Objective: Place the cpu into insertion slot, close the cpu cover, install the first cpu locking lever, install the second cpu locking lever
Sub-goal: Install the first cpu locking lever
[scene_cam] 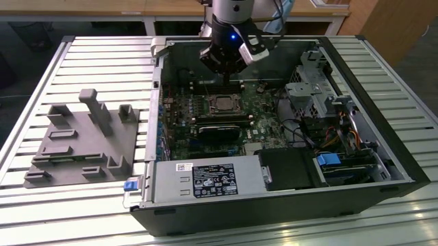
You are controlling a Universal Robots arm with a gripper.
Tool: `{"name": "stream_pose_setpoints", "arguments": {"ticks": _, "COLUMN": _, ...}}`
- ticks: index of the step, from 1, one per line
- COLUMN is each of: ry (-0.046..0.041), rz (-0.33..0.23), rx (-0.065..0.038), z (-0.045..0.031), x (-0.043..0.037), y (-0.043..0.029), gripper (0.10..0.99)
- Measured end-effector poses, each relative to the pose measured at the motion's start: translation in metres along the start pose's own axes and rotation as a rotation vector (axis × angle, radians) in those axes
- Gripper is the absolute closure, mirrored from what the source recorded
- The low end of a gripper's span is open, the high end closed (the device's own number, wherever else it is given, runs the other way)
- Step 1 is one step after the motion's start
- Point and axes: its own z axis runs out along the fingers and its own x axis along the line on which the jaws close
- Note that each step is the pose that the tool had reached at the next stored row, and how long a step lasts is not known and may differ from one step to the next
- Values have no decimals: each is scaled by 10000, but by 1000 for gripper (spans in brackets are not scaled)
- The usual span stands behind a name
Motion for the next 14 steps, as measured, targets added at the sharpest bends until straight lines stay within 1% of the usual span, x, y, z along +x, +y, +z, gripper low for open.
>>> {"name": "stream_pose_setpoints", "arguments": {"ticks": 3, "ry": 30, "rz": -545, "rx": -8, "z": 2, "x": 0, "y": -1, "gripper": 969}}
{"name": "stream_pose_setpoints", "arguments": {"ticks": 5, "ry": 41, "rz": -784, "rx": -12, "z": 3, "x": 1, "y": -1, "gripper": 969}}
{"name": "stream_pose_setpoints", "arguments": {"ticks": 8, "ry": 45, "rz": -873, "rx": -15, "z": 6, "x": 8, "y": -1, "gripper": 969}}
{"name": "stream_pose_setpoints", "arguments": {"ticks": 14, "ry": 45, "rz": -872, "rx": -15, "z": 5, "x": 107, "y": -2, "gripper": 969}}
